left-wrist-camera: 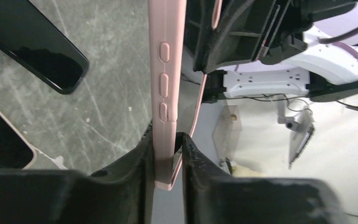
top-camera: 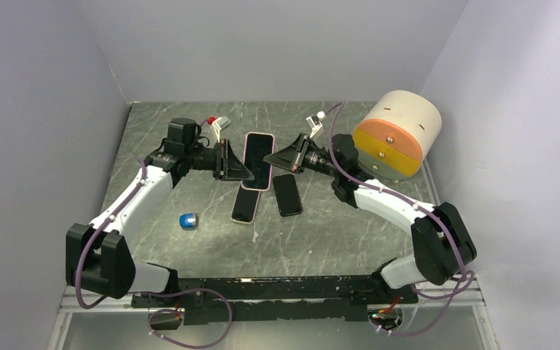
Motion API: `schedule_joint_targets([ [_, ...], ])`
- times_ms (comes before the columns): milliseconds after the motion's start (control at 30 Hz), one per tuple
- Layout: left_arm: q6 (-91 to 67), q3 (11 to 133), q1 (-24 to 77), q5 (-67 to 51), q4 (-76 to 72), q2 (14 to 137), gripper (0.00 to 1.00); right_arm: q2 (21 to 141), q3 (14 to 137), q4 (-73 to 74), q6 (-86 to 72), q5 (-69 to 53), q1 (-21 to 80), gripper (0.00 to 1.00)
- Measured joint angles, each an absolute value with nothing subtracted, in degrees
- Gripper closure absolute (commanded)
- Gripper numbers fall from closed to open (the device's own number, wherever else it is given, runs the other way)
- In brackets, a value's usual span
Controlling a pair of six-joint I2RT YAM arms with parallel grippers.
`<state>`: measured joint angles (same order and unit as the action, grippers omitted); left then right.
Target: Put the phone into the phone case
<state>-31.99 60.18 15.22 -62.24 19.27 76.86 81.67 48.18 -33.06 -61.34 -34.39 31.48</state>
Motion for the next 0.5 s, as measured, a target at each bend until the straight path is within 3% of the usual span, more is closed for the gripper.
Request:
schedule_joint_targets([
  [100,-31.5,60.2,15.4,-59.7,20.1,76.9,0.51,81.6,48.2,-33.0,-61.0,-34.1,31.5,1.0],
  [167,-31.4,60.2,15.4,-58.4,20.5,76.9,0.47,81.6,48.2,-32.7,-60.6,-33.4,31.5,1.0],
  [500,-31.1,60.1,15.4,-56.0,20.5,76.9,0.46,81.6,48.2,-30.6,-58.6,-34.2,31.3,1.0],
])
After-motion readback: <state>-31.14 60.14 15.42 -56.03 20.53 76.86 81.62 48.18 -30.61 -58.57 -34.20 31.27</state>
